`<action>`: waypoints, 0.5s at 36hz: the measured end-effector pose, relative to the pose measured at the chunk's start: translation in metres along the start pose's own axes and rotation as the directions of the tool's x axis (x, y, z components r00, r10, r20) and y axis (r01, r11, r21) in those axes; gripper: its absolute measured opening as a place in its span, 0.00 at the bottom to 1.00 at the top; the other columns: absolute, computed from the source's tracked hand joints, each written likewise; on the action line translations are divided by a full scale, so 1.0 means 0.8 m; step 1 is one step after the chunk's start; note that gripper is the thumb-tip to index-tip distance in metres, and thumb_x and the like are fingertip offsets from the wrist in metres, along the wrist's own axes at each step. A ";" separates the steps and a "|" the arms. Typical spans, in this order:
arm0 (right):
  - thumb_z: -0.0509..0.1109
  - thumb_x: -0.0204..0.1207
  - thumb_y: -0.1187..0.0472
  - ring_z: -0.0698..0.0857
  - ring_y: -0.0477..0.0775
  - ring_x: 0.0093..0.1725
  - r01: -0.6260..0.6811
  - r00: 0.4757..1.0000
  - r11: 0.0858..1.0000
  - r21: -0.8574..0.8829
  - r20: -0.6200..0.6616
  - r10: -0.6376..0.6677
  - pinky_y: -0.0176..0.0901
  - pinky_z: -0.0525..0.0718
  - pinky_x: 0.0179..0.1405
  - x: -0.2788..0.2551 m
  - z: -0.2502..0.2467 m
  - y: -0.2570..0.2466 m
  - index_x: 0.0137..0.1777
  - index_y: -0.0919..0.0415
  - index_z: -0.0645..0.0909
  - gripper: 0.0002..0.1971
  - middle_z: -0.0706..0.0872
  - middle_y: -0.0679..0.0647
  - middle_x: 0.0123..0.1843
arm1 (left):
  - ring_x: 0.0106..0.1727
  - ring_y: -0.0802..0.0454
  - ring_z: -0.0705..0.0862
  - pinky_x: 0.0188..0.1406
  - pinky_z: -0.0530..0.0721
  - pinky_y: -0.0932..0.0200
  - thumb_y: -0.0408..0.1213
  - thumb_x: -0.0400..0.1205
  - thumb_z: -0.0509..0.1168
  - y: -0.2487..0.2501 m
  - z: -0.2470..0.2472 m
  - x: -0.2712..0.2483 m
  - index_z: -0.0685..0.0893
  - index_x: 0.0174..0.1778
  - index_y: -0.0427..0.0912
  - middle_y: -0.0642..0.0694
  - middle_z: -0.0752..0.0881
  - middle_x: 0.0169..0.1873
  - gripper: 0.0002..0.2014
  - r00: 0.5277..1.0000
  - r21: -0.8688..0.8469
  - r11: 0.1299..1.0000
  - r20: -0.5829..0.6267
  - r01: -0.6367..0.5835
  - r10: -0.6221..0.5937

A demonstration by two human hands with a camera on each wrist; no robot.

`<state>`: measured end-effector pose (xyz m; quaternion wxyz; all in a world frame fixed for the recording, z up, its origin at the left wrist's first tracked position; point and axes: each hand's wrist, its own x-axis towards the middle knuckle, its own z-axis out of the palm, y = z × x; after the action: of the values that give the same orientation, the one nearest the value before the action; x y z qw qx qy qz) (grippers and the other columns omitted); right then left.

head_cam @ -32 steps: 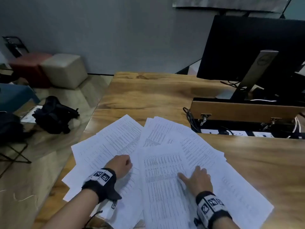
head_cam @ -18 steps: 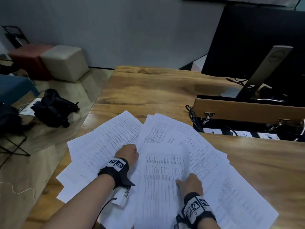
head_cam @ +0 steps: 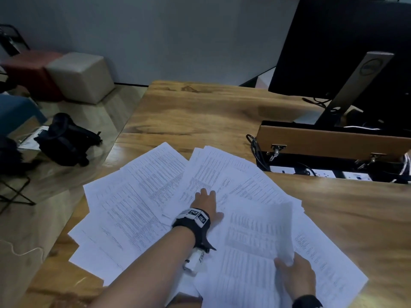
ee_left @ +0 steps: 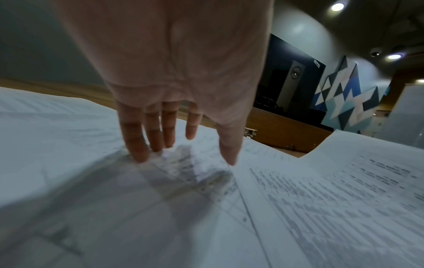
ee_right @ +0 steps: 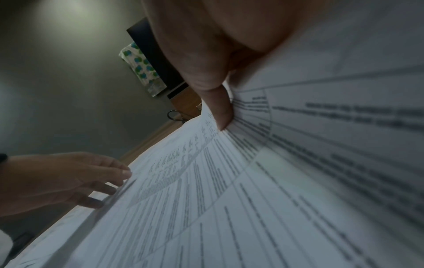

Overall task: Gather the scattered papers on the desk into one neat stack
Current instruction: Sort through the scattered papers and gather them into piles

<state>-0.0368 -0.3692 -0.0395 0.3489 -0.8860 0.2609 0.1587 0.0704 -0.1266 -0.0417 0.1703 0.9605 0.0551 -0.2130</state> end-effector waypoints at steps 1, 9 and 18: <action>0.72 0.76 0.62 0.82 0.65 0.45 -0.008 1.000 1.000 0.008 -0.005 0.008 0.47 0.75 0.44 0.000 -0.002 0.004 0.42 0.63 0.82 0.04 0.86 0.62 0.42 | 0.70 0.38 0.69 0.55 0.80 0.46 0.51 0.74 0.70 0.006 0.004 -0.001 0.68 0.70 0.40 0.37 0.67 0.70 0.33 1.000 0.016 0.999 0.007 0.028 -0.028; 0.73 0.76 0.60 0.83 0.64 0.44 -0.004 1.000 1.000 0.010 -0.020 0.005 0.48 0.78 0.44 0.000 -0.005 0.019 0.43 0.60 0.82 0.05 0.85 0.59 0.41 | 0.73 0.38 0.72 0.68 0.75 0.43 0.55 0.69 0.78 0.015 0.023 0.005 0.56 0.79 0.38 0.37 0.67 0.75 0.51 0.978 -0.050 0.978 0.052 0.204 -0.202; 0.74 0.77 0.61 0.82 0.63 0.45 0.018 0.999 0.999 0.036 -0.040 -0.017 0.47 0.76 0.44 0.002 -0.007 0.020 0.47 0.61 0.82 0.05 0.85 0.60 0.44 | 0.51 0.44 0.83 0.43 0.82 0.54 0.35 0.79 0.67 0.014 0.015 -0.002 0.80 0.42 0.40 0.45 0.82 0.46 0.03 0.978 -0.132 0.976 -0.091 0.175 -0.188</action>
<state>-0.0443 -0.3835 -0.0446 0.3611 -0.8848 0.2629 0.1331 0.0658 -0.1413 -0.0479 0.2061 0.9487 0.1645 -0.1742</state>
